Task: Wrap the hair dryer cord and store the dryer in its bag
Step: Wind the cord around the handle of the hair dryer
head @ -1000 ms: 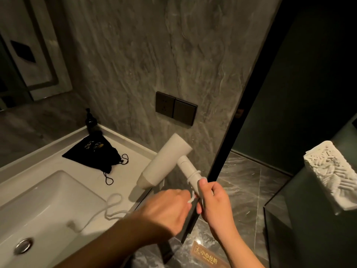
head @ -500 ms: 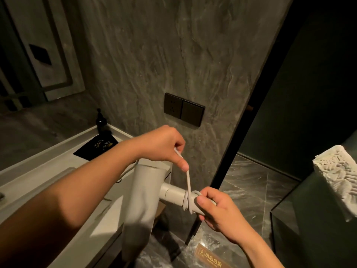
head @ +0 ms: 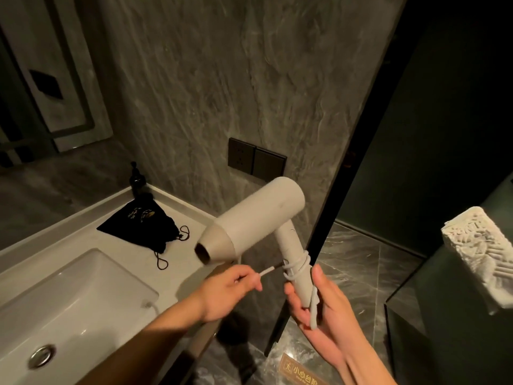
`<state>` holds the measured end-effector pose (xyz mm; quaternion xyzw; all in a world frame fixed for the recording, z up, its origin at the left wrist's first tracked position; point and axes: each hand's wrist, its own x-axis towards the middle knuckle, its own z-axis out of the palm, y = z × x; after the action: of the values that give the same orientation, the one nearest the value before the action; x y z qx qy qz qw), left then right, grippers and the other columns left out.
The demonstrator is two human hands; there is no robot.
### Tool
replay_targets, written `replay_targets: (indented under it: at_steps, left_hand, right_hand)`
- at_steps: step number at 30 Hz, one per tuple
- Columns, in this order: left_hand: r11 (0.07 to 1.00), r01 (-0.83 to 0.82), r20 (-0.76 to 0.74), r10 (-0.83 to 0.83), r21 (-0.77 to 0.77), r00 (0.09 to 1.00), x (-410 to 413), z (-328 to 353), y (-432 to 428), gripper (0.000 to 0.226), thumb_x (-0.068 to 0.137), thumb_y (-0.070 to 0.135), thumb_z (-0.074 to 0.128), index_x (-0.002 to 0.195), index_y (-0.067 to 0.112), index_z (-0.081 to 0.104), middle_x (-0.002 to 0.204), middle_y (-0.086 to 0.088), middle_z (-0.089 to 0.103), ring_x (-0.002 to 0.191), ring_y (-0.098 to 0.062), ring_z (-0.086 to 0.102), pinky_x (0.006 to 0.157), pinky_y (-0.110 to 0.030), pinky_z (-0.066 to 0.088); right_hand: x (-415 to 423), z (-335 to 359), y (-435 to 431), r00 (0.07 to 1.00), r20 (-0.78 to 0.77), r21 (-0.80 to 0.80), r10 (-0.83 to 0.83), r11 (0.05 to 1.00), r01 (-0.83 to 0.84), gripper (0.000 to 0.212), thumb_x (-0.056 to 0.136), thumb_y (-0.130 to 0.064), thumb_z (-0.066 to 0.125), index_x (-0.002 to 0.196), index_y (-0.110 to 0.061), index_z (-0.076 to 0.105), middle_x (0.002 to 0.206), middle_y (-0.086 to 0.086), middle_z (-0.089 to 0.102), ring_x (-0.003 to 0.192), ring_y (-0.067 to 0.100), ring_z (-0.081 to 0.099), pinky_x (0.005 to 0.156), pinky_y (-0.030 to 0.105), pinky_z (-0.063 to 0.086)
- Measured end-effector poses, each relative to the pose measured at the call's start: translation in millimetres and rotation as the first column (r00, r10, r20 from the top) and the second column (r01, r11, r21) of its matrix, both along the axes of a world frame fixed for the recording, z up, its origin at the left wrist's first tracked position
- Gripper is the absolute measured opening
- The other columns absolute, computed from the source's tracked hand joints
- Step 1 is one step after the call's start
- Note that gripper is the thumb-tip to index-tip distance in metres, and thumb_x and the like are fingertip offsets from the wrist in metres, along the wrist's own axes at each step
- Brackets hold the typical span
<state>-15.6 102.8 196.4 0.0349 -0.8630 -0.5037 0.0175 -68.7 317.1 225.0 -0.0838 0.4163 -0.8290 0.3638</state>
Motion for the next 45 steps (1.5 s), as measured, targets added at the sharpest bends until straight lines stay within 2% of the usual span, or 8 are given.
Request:
replay_targets:
  at_steps: [4, 12, 18, 26, 32, 38, 42, 45]
  left_hand:
    - [0.949, 0.007, -0.109, -0.043, -0.315, 0.993, 16, 15, 2, 0.029, 0.094, 0.041, 0.044, 0.092, 0.023, 0.067, 0.078, 0.003, 0.066, 0.07, -0.006, 0.055, 0.067, -0.026, 0.042]
    - [0.532, 0.173, 0.09, -0.178, -0.829, 0.98, 28, 74, 5, 0.025, 0.099, 0.042, 0.037, 0.096, 0.024, 0.054, 0.1, 0.0, 0.064, 0.093, -0.027, 0.064, 0.074, -0.036, 0.05]
    - [0.332, 0.299, 0.268, -0.138, -0.894, 0.954, 34, 138, 4, 0.027, 0.098, 0.041, 0.044, 0.091, 0.022, 0.06, 0.09, -0.005, 0.063, 0.078, -0.027, 0.061, 0.066, -0.034, 0.048]
    - [0.228, 0.203, 0.129, -0.301, -0.952, 0.945, 8, 200, 1, 0.024, 0.092, 0.05, 0.057, 0.082, 0.029, 0.056, 0.071, 0.011, 0.048, 0.07, -0.012, 0.055, 0.063, -0.032, 0.05]
    - [0.456, 0.318, 0.124, -0.404, -0.831, 0.906, -54, 186, -17, 0.033, 0.078, 0.051, 0.075, 0.074, 0.02, 0.065, 0.062, 0.009, 0.055, 0.057, -0.008, 0.05, 0.05, -0.022, 0.035]
    - [0.855, 0.451, 0.186, -0.415, -0.256, 0.891, -72, 130, -34, 0.019, 0.081, 0.021, 0.08, 0.082, 0.002, 0.077, 0.058, 0.008, 0.063, 0.057, -0.004, 0.054, 0.06, -0.022, 0.046]
    - [0.948, 0.319, 0.054, -0.318, 0.0, 0.946, -55, 60, -24, 0.016, 0.095, 0.008, 0.063, 0.089, 0.013, 0.077, 0.054, 0.008, 0.058, 0.056, -0.006, 0.053, 0.064, -0.028, 0.046]
    - [0.954, 0.203, 0.057, -0.221, 0.221, 0.974, -37, 13, -8, 0.024, 0.092, 0.045, 0.057, 0.088, 0.032, 0.077, 0.056, 0.012, 0.05, 0.056, -0.004, 0.045, 0.06, -0.02, 0.039]
  right_hand:
    - [0, -4, 1, 0.998, 0.062, 0.071, 0.027, 0.997, -0.032, 0.049, 0.094, -0.021, 0.061, 0.128, 0.015, 0.056, 0.105, 0.035, 0.071, 0.076, 0.03, 0.075, 0.048, 0.031, 0.06]
    - [10, -20, -28, 0.975, -0.202, 0.418, -0.089, 0.893, 0.168, 0.02, 0.106, -0.023, 0.052, 0.107, -0.003, 0.052, 0.074, 0.013, 0.07, 0.054, 0.018, 0.053, 0.032, 0.022, 0.033]
    - [18, -23, -39, 0.764, -0.642, 0.604, 0.072, 0.662, 0.445, 0.058, 0.087, -0.061, 0.049, 0.135, -0.031, 0.059, 0.107, -0.001, 0.076, 0.095, 0.021, 0.071, 0.084, 0.046, 0.059]
    - [11, -12, -26, 0.622, -0.748, 0.592, 0.231, 0.656, 0.468, 0.026, 0.105, -0.034, 0.051, 0.122, -0.036, 0.071, 0.092, -0.014, 0.078, 0.084, 0.006, 0.07, 0.081, 0.036, 0.058]
    - [12, 7, -9, 0.728, -0.626, 0.509, 0.282, 0.854, 0.107, 0.031, 0.101, -0.037, 0.053, 0.118, -0.032, 0.078, 0.077, 0.0, 0.074, 0.062, 0.011, 0.062, 0.056, 0.025, 0.044]
    - [11, 21, 15, 0.839, -0.454, 0.24, 0.299, 0.948, -0.208, 0.04, 0.102, -0.024, 0.049, 0.123, 0.002, 0.071, 0.064, 0.017, 0.062, 0.039, 0.009, 0.047, 0.035, 0.025, 0.026]
    - [11, 27, 21, 0.917, -0.385, 0.113, 0.106, 0.991, -0.068, 0.039, 0.1, -0.021, 0.054, 0.119, 0.01, 0.068, 0.062, 0.022, 0.06, 0.034, 0.009, 0.048, 0.028, 0.017, 0.026]
    - [1, 22, 21, 0.918, -0.383, 0.125, -0.1, 0.979, 0.159, 0.038, 0.098, -0.025, 0.055, 0.12, -0.001, 0.074, 0.066, 0.025, 0.06, 0.041, 0.016, 0.05, 0.034, 0.018, 0.036]
